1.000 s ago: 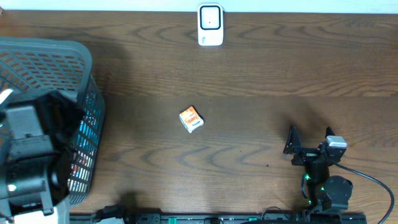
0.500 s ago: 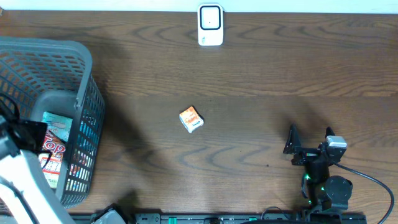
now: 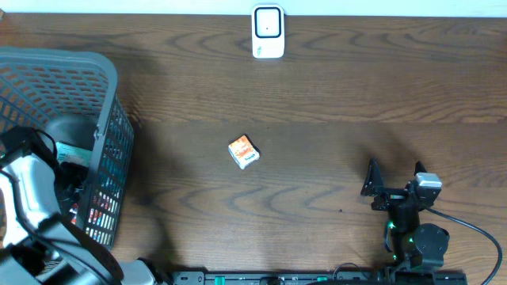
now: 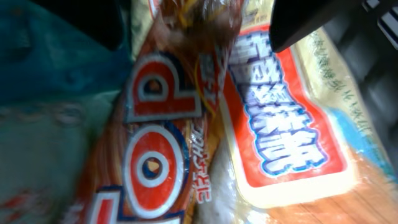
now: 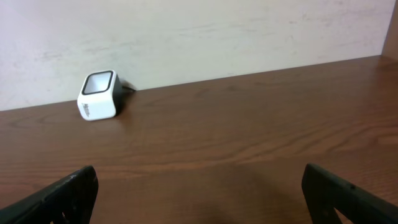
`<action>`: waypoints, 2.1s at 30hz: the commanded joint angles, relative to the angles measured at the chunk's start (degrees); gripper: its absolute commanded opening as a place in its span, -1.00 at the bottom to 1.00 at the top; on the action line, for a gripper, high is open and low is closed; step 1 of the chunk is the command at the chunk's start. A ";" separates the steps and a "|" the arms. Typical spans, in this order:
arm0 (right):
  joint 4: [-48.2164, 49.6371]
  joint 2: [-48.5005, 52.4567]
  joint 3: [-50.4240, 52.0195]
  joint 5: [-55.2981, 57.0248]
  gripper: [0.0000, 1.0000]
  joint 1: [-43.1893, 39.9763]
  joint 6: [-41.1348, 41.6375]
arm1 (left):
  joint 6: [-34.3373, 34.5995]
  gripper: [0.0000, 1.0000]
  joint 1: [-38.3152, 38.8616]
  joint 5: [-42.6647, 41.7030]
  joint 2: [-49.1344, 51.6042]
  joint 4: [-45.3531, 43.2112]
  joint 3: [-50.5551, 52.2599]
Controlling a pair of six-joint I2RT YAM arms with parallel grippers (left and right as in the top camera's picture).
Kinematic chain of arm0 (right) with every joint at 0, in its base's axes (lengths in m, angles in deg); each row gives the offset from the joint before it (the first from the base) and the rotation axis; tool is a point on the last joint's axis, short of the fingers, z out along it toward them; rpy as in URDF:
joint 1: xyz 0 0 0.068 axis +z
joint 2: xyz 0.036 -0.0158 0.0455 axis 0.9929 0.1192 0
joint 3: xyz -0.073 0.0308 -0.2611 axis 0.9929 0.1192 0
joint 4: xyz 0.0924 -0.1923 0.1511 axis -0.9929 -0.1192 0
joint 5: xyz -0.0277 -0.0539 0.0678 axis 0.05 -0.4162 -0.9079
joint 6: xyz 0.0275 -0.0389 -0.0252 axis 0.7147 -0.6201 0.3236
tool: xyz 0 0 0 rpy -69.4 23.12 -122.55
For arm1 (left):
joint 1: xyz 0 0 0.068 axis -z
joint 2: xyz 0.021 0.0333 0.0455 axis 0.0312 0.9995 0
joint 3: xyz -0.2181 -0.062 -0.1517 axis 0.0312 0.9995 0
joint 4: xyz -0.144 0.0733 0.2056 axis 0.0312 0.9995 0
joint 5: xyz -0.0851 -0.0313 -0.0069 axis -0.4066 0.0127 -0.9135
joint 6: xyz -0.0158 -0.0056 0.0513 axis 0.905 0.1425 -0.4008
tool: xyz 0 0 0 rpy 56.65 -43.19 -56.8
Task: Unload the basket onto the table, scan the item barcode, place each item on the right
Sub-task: 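Return the left gripper into the basket and grasp the red TOP bar, then carry the red TOP bar out and set it beside the snack pack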
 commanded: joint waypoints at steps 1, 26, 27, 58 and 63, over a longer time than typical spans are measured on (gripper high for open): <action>-0.22 -0.15 0.07 0.26 0.98 0.50 -0.66 | -1.66 0.25 -0.20 -0.92 3.91 -0.22 0.26; -0.22 -0.15 0.07 0.26 0.99 0.50 -0.66 | -0.96 -0.85 0.98 -21.05 -29.22 0.20 -9.53; -0.22 -0.15 0.07 0.26 0.99 0.50 -0.66 | -0.98 -0.85 2.01 -24.00 -32.00 -1.64 -9.53; -0.22 -0.15 0.07 0.26 0.99 0.50 -0.66 | 16.00 -0.85 75.25 0.68 3.74 -27.41 -8.39; -0.22 -0.15 0.07 0.26 0.99 0.50 -0.66 | 18.32 -0.85 75.63 -5.46 11.52 -33.99 -8.39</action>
